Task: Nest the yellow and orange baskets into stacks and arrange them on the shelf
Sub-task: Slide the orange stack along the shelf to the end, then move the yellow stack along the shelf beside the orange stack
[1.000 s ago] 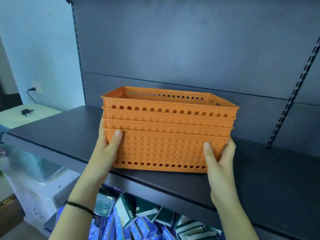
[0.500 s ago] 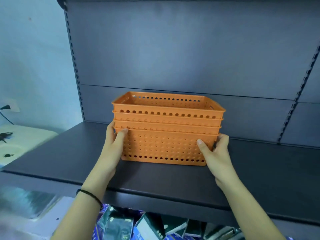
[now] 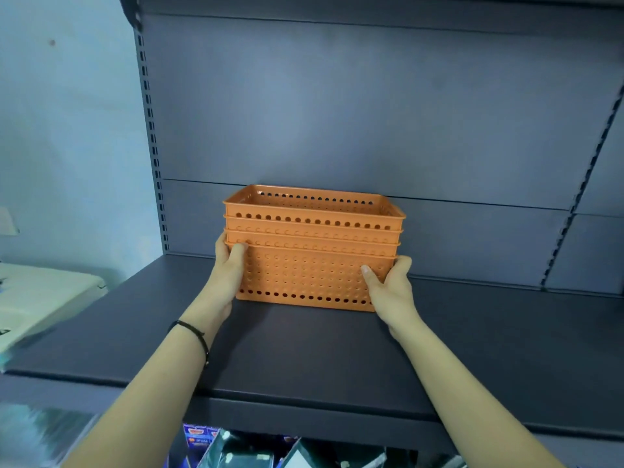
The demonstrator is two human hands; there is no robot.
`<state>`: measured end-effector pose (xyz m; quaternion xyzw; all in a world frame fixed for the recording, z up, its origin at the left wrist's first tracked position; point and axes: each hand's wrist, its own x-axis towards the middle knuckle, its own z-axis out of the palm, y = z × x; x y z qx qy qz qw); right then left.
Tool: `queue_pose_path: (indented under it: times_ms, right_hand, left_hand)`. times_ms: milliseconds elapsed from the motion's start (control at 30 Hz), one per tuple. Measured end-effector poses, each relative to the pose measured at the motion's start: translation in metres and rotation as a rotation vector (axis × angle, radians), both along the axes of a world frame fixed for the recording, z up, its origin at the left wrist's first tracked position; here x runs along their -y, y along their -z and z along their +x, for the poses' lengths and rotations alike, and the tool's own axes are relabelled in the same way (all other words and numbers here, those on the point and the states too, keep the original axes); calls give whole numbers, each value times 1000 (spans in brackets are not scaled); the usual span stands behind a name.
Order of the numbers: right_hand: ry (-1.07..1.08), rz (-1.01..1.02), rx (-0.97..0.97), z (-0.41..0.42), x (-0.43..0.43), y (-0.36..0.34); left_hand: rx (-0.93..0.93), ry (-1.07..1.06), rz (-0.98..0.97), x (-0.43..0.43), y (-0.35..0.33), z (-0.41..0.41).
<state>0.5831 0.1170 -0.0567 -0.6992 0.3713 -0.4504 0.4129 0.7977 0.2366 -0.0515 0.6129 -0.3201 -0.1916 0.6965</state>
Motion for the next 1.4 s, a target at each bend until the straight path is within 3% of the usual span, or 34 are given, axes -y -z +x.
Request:
queue_pose_path:
  times_ms: [300, 567, 633, 733, 867, 933, 1000, 1200, 1400]
  right_hand:
    - [95, -53, -102, 11, 1, 8]
    - [-25, 52, -93, -38, 6, 18]
    - [-28, 0, -159, -72, 10, 26]
    - [-1, -104, -285, -136, 21, 30]
    - [155, -315, -621, -236, 37, 33]
    - [229, -449, -826, -289, 40, 35]
    - [285, -525, -929, -343, 40, 38]
    - [454, -531, -1005, -502, 32, 54]
    - [503, -431, -1014, -608, 35, 56]
  left_hand:
    - [8, -23, 23, 2, 4, 11]
    - [-65, -384, -34, -7, 17, -35]
    - [24, -422, -19, -4, 18, -61]
    - [266, -229, 113, 11, 18, -116]
    - [828, 93, 407, 43, 22, -213]
    - [1146, 83, 479, 61, 30, -265]
    - [1330, 51, 471, 75, 36, -316]
    - [1530, 102, 349, 102, 51, -448]
    - [1455, 205, 342, 124, 61, -539]
